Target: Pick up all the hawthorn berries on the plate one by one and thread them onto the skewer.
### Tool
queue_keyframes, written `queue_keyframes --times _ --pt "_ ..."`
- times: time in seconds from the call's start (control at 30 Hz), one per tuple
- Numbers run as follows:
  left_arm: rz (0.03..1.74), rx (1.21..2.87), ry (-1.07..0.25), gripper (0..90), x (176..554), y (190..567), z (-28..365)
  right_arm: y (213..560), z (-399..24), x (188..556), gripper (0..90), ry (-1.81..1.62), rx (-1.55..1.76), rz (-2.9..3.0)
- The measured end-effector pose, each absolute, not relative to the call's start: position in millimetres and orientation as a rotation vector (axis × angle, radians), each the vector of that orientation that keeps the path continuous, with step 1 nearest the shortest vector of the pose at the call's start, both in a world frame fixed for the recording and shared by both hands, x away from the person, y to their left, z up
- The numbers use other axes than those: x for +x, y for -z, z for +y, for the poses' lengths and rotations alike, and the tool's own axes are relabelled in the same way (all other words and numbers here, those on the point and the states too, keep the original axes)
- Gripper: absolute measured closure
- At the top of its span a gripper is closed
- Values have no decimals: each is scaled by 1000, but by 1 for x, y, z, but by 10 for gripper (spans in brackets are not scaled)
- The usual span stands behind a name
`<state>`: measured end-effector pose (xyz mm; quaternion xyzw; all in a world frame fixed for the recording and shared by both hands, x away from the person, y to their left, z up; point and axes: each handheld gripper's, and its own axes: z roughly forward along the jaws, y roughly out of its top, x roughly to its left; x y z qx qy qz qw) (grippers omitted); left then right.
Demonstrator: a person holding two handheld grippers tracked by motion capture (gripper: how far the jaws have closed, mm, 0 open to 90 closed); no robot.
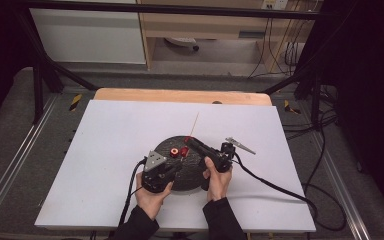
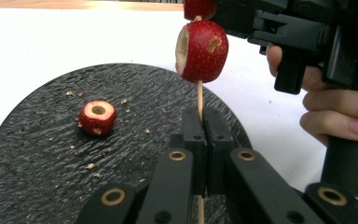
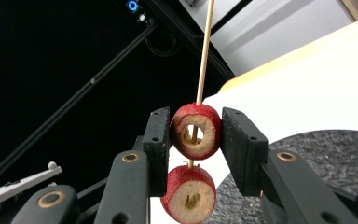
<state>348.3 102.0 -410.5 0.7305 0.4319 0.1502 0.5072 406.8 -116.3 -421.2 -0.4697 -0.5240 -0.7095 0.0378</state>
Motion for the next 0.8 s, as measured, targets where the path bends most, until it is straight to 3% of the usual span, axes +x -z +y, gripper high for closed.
queue_keyframes --times 0.07,0.23,0.53,0.8 --pt "1020 1777 -371 887 349 411 105 422 -116 406 624 2165 -1440 -1638" --pt "996 1809 -374 886 350 411 118 415 -122 406 491 2136 -1416 -1750" --pt "976 1875 -400 886 346 413 154 406 -141 409 210 1974 -1425 -2047" --pt "968 1932 -411 885 338 413 199 401 -144 421 107 1717 -1376 -2355"
